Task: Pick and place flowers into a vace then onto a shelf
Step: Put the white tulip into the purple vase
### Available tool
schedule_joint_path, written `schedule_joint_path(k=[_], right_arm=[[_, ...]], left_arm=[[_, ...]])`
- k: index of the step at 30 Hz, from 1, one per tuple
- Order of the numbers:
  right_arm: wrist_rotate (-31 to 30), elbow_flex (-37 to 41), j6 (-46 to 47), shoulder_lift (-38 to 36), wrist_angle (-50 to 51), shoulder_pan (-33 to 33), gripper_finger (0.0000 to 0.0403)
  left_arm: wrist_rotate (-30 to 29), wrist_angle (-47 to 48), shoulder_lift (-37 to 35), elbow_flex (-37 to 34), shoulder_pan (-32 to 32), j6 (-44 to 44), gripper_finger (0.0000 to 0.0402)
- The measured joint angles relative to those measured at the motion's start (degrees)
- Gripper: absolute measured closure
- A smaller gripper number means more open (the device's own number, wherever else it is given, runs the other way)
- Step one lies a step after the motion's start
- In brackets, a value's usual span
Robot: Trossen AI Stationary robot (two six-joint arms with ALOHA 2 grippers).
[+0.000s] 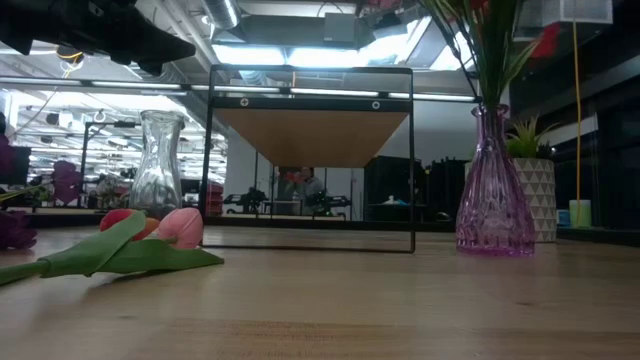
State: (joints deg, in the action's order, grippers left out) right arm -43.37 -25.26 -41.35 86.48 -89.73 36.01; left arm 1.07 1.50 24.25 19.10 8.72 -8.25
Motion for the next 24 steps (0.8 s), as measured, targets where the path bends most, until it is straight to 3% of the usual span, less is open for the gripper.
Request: schedule_joint_path(k=[5,9,12,17,24], right_arm=[[1.36,-3.68,-0.76,0.00,2.41,0.14,0.0403],[1.39,-7.86,2.03,0.00,10.09,1.47,0.0403],[-0.53,-12.14,4.90,0.00,18.23,2.92,0.0403],[-10.31,-20.01,10.72,0.00,34.70,5.28,0.0403],[-10.94,-30.07,28.23,0.00,61.87,7.86,0.0403]], left_arm=[[0.00,0.00,0.00,-0.01,0.01,0.00,0.0398],[0.01,0.00,0.00,-0.01,0.00,0.00,0.0398],[0.01,0.00,0.00,-0.01,0.01,0.00,0.0398],[0.01,0.00,0.00,0.00,0.00,0.00,0.0398],[0.01,0.00,0.00,-0.01,0.00,0.00,0.0398]])
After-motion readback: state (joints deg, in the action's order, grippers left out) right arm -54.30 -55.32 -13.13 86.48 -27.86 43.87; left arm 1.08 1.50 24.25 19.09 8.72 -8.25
